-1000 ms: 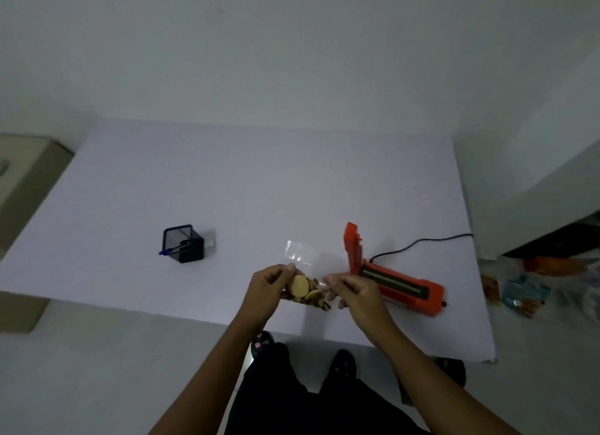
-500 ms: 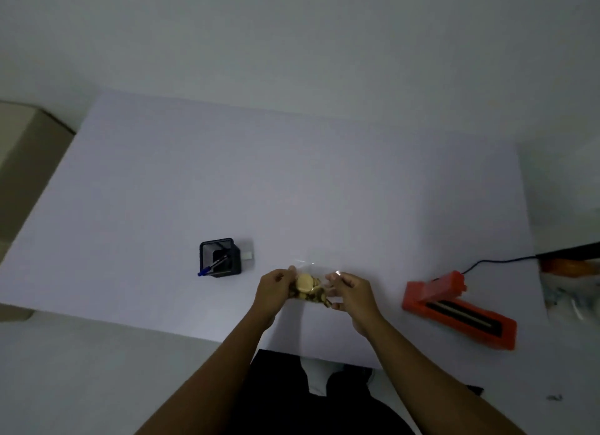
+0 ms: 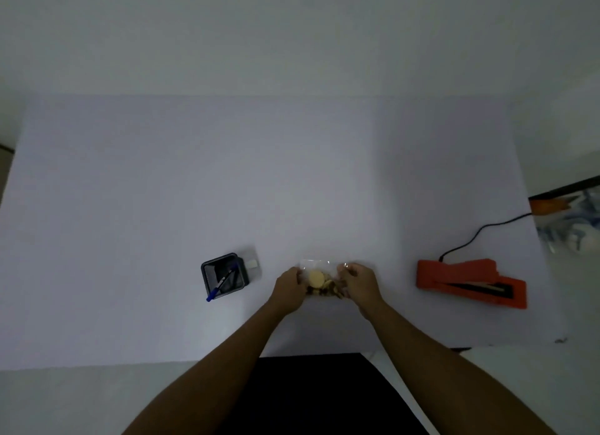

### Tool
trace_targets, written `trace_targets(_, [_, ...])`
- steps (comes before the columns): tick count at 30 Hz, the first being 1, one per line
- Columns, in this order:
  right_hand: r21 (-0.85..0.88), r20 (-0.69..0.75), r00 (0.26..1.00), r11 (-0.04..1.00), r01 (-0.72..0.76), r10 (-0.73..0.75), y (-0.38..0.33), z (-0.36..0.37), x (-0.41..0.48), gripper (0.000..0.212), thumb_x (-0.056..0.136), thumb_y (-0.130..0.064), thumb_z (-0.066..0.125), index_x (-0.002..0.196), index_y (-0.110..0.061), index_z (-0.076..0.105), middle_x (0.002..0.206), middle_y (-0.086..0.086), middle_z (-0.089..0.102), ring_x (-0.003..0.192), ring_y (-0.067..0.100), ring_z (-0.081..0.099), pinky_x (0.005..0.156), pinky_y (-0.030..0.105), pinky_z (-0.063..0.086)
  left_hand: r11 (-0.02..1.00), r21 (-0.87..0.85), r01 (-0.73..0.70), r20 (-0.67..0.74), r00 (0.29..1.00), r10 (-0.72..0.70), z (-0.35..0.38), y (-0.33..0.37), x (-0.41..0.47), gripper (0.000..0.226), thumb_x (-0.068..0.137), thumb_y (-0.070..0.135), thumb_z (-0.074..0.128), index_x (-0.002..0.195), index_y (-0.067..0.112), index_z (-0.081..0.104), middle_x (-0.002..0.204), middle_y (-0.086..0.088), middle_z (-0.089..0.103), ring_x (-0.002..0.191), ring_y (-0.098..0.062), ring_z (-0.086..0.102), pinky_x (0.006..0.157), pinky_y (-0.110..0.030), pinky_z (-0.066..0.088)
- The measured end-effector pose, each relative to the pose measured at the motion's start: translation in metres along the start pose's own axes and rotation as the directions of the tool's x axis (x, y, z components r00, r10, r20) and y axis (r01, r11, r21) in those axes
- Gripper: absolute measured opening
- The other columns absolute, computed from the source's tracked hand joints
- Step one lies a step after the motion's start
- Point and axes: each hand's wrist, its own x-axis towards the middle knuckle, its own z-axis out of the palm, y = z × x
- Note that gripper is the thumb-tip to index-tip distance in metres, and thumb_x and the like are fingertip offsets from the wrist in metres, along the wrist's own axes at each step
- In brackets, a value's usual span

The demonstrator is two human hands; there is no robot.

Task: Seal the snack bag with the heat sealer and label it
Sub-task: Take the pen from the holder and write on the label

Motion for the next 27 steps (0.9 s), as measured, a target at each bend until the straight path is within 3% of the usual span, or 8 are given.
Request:
trace_targets(7, [-0.012,0.061,0.998,1.0,-0.005,0.005,-0.006,-0.012,-0.013,0.016,0.09,-0.025,0.062,0.08,-0.016,0.07,0.09,0.019,0.072,0.077,0.027,0.066,0.08,0.053,0.056,1.0,-0.009,0.03,0.005,1.0,-0.03,0.002,0.008,-0.018,0.038,0.096,0.013,0.052,0.131,0.0,0.049,0.133,-0.017,0.057,0.121,-0.03,0.053,0.086,-0.023,0.036])
trace_targets(9, [-0.052,0.067,0.997,0.998,0.026,-0.023,-0.012,-0.015,-0.021,0.018,0.092,-0.024,0.06,0.1,-0.011,0.07,0.102,0.017,0.071,0.095,0.033,0.067,0.088,0.05,0.053,0.999,-0.028,0.028,-0.007,1.0,-0.028,0.004,0.009,-0.024,0.038,0.095,0.014,0.053,0.13,0.001,0.049,0.132,-0.016,0.057,0.12,-0.029,0.053,0.086,-0.023,0.036])
trace_targets(12, [-0.129,0.024,0.998,0.99,0.064,-0.062,-0.02,-0.02,-0.034,0.043,0.097,-0.024,0.056,0.135,-0.004,0.053,0.13,0.011,0.059,0.121,0.03,0.056,0.099,0.033,0.042,0.996,-0.086,0.002,-0.081,0.997,-0.009,-0.002,0.011,-0.04,0.041,0.096,0.021,0.054,0.133,0.004,0.048,0.131,-0.014,0.056,0.118,-0.027,0.054,0.086,-0.024,0.038])
trace_targets(17, [-0.067,-0.026,0.976,0.974,0.216,-0.218,-0.032,-0.007,-0.054,0.025,0.095,-0.016,0.058,0.12,-0.01,0.061,0.114,0.007,0.065,0.094,0.02,0.061,0.078,0.029,0.048,0.969,-0.172,-0.179,-0.432,0.898,0.089,-0.036,0.001,-0.076,0.027,0.099,0.022,0.052,0.121,0.008,0.057,0.11,-0.008,0.065,0.094,-0.018,0.062,0.072,-0.019,0.045])
trace_targets(20, [-0.036,0.086,0.961,0.963,0.266,-0.262,-0.043,0.015,-0.07,0.014,0.095,-0.013,0.058,0.106,-0.011,0.066,0.098,0.006,0.067,0.084,0.02,0.065,0.07,0.025,0.054,0.942,-0.216,-0.258,-0.621,0.78,0.071,-0.068,-0.014,-0.096,0.018,0.097,0.021,0.054,0.111,0.011,0.061,0.099,-0.002,0.065,0.089,-0.017,0.063,0.069,-0.014,0.044])
trace_targets(22, [-0.012,0.203,0.942,0.961,0.275,-0.267,-0.05,0.036,-0.082,0.013,0.096,-0.014,0.058,0.106,-0.012,0.066,0.095,0.006,0.067,0.08,0.019,0.066,0.068,0.024,0.057,0.942,-0.212,-0.259,-0.696,0.717,0.04,-0.091,-0.031,-0.099,0.016,0.096,0.021,0.057,0.109,0.013,0.06,0.098,-0.002,0.064,0.089,-0.019,0.062,0.072,-0.02,0.047])
trace_targets(24, [-0.052,0.281,0.914,0.947,0.318,-0.291,-0.059,0.061,-0.093,0.017,0.097,-0.018,0.057,0.111,-0.016,0.065,0.099,0.002,0.069,0.089,0.019,0.067,0.075,0.029,0.057,0.95,-0.235,-0.206,-0.696,0.718,-0.017,-0.112,-0.05,-0.095,0.027,0.095,0.024,0.057,0.118,0.011,0.056,0.107,-0.007,0.062,0.093,-0.023,0.062,0.076,-0.029,0.05])
trace_targets(27, [-0.103,0.322,0.898,0.931,0.349,-0.301,-0.071,0.1,-0.105,0.028,0.097,-0.021,0.057,0.123,-0.014,0.063,0.109,0.0,0.066,0.097,0.017,0.063,0.083,0.03,0.053,0.972,-0.236,0.026,-0.561,0.813,-0.158,-0.135,-0.076,-0.08,0.052,0.094,0.032,0.058,0.135,0.004,0.045,0.126,-0.017,0.057,0.109,-0.03,0.059,0.089,-0.038,0.05])
